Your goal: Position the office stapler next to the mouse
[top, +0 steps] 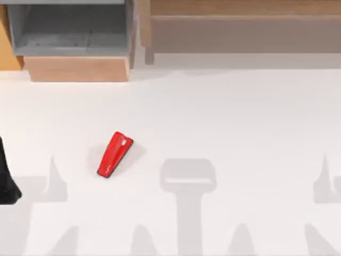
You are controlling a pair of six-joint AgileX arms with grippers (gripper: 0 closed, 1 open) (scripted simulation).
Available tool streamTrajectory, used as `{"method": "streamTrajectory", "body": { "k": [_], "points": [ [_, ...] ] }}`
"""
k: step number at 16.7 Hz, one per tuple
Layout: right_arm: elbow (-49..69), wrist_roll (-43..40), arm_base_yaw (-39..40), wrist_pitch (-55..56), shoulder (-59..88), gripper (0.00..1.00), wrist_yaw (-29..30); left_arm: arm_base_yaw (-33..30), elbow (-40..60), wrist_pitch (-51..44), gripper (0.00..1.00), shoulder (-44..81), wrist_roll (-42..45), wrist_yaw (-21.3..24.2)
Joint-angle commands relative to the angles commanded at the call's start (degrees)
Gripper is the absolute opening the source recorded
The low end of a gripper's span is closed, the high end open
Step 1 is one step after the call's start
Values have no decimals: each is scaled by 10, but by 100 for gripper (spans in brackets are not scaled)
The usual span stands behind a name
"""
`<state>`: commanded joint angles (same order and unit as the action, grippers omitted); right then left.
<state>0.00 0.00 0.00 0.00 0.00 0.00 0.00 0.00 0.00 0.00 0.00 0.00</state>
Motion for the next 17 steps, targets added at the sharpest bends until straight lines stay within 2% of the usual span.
{"method": "streamTrajectory", "body": {
  "k": [4,8,12,17],
  "points": [
    [0,0,0,0,0,100,0,-4,17,-11,100,17,0,-1],
    [0,0,0,0,0,100,0,-32,116,-75,100,125,2,-3],
    [0,0,0,0,0,100,0,-76,268,-179,100,324,2,-2],
    [0,0,0,0,0,100,0,-141,481,-334,100,640,-1,2]
  ]
}}
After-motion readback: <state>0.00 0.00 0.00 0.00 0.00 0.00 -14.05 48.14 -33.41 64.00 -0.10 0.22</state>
